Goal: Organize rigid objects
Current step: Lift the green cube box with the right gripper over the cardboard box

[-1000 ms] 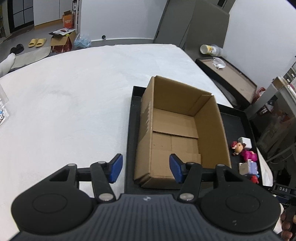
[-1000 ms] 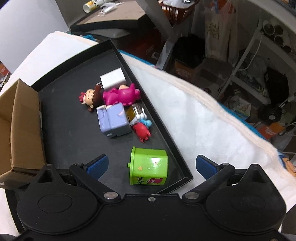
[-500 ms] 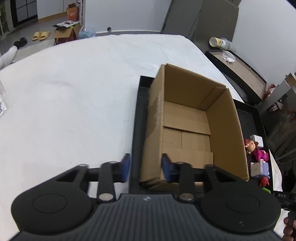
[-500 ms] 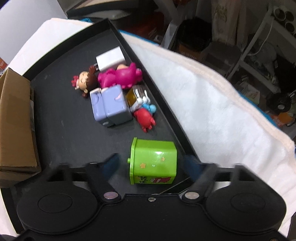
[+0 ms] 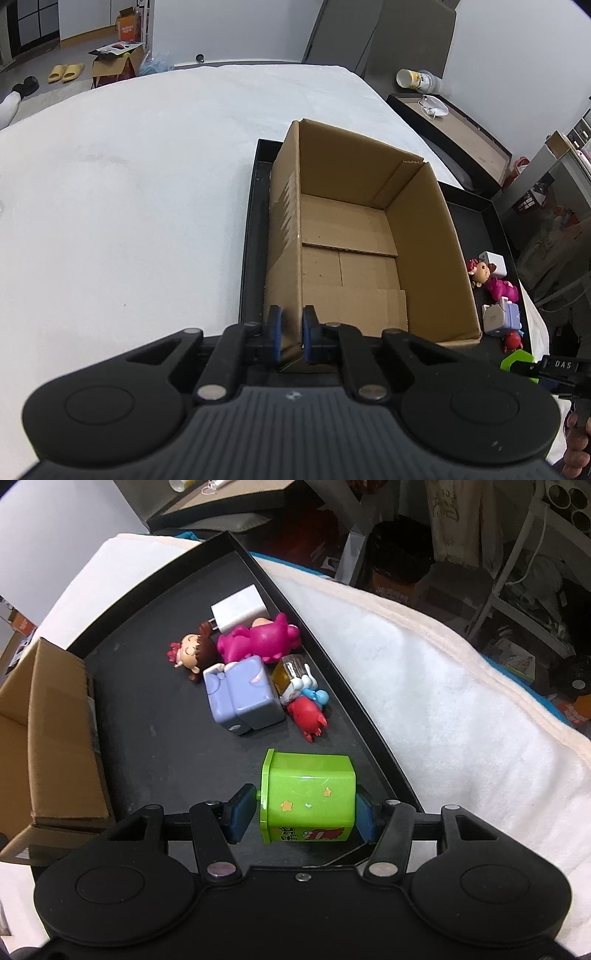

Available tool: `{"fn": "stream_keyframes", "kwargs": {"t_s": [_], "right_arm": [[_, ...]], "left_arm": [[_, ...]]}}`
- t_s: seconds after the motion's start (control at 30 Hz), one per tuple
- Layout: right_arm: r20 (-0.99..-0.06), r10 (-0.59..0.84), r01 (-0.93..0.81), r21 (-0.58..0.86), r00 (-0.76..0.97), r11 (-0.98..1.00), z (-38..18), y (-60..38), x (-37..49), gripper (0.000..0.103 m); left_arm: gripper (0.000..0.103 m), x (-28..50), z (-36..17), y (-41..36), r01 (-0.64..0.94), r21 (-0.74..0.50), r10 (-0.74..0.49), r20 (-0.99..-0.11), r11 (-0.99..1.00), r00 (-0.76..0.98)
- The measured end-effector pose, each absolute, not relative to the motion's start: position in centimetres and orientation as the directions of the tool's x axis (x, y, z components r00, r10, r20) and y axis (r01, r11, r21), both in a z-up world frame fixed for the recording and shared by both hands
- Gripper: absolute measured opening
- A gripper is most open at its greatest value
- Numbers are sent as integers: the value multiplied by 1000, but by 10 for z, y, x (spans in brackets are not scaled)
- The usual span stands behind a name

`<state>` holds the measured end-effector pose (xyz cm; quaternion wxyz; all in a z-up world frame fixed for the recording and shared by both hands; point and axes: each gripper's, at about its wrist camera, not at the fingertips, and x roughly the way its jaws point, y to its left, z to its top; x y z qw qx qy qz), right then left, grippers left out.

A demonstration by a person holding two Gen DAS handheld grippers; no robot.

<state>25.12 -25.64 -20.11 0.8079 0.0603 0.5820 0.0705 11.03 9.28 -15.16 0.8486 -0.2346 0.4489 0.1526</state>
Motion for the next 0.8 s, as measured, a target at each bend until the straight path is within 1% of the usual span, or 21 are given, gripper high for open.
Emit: {"fn": "stream_keyframes", "kwargs": {"t_s": [0.4,0.8], "right_arm": [[-901,207,-101,182,381,978,-170,-251,239,54],[-871,233,-184,167,433,969,-130,-230,230,55]], "left_arm": [[11,81,-154,86,-472,-303,25,-821,828,571],[12,70,-156,90,-457,-358,-12,-797,814,604]]}}
